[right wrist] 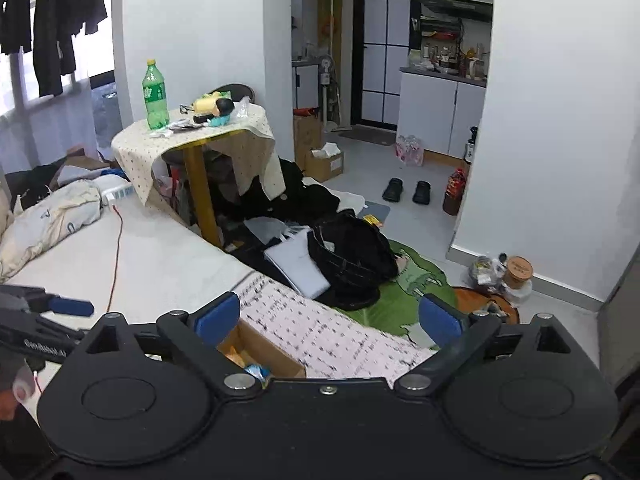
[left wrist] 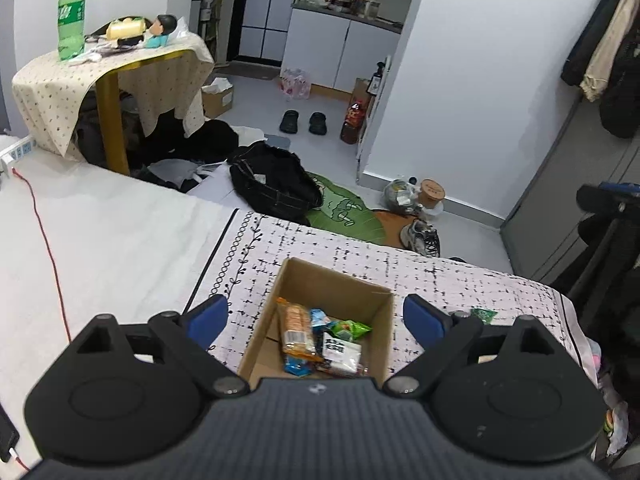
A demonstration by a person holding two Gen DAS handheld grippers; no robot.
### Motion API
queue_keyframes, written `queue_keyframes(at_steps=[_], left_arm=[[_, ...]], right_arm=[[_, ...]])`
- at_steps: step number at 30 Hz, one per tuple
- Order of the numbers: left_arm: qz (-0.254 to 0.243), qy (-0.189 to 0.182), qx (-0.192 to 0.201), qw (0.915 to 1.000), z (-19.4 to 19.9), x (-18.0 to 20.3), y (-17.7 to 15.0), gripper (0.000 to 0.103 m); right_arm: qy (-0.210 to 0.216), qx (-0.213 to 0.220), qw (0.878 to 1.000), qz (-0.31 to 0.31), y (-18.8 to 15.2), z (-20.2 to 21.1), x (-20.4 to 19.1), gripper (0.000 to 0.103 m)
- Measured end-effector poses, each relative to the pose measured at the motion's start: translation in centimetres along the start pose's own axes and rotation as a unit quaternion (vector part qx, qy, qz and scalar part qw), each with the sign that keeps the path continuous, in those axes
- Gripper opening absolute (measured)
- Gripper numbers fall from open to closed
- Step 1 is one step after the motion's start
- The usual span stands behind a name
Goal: Organize snacks
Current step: 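Move both tools back over the snack pile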
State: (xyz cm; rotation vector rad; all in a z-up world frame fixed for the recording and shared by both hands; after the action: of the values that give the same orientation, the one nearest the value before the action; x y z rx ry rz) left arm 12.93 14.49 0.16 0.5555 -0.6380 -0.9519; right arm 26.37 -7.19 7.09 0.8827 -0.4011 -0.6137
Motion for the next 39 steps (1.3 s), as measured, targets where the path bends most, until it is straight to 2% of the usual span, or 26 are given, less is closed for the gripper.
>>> queue_keyframes(at_steps=[8,18,24,26,39], left_arm=[[-0.014,-0.020,-0.003,0.9997,0.5,3.5,-1.2,0.094],[-0.023,-0.036,-0.007,0.9991,-0.4,8.2,-3.0,0.094],[-0.019,-0.035,-0.010,0.9992,-1.5,10.6,-4.5,0.094],[-0.021,-0.035,-0.010,0.9991,-1.9,11.6,-5.1,0.094],[-0.004,-0.036,-0.028,0.9989,-6.1,15.7,-9.1,0.094]], right_arm=[[-0.016,-0.018,1.000,-0.013,-2.7,1.8,2.1,0.097],[-0.015,-0.032,0.998,-0.045,-6.5,2.4,5.3,0.097],[-0.009,-0.034,0.997,-0.071,-9.1,2.6,7.3,0.099],[-0.007,-0.032,0.996,-0.077,-10.0,2.7,7.8,0.103],[-0.019,-0.055,0.991,-0.124,-16.2,1.3,11.6,0.103]])
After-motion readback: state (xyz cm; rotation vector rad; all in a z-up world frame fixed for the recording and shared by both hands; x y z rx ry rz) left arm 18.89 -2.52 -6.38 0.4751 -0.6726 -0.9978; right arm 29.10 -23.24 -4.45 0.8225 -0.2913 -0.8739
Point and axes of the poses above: each gripper's, at about its wrist camera, not at the fingertips, and z roughly against the way its jaws point, x to its right, y to its top, the point moved 4 cm from there along -z, roughly the way its jaws point, and after that the axes turned 4 degrees about z, right-handed, at the moved point
